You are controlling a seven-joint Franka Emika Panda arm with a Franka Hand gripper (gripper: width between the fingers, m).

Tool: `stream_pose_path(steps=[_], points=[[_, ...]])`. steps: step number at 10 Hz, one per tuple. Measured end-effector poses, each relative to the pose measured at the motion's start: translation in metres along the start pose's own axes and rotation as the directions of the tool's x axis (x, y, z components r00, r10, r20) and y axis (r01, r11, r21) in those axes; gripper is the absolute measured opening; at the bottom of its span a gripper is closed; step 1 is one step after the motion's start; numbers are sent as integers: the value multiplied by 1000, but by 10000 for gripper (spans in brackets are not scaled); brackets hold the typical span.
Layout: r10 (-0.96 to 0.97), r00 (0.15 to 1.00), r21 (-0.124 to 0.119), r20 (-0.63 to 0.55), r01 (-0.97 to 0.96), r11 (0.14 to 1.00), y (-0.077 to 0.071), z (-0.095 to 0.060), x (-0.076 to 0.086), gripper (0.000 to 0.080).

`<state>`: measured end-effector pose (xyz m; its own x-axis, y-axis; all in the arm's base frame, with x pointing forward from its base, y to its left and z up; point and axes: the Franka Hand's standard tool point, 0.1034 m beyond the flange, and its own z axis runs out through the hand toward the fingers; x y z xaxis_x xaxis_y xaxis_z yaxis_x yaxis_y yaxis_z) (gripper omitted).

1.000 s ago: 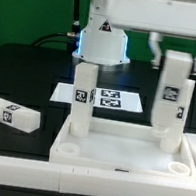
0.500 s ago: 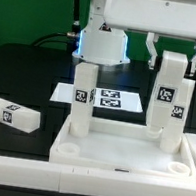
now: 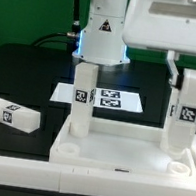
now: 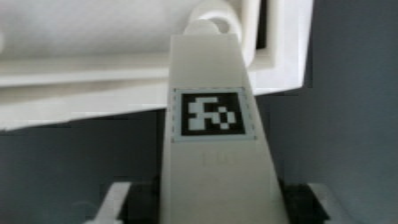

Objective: Assemble desk

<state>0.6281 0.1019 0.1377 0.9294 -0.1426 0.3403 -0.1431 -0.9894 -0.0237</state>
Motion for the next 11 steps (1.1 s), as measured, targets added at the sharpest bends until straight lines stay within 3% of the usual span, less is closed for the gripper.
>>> stream_pose_path(steps=[11], points=[[-5,1000,-5,-17,5,1000,-3,15,3,285]])
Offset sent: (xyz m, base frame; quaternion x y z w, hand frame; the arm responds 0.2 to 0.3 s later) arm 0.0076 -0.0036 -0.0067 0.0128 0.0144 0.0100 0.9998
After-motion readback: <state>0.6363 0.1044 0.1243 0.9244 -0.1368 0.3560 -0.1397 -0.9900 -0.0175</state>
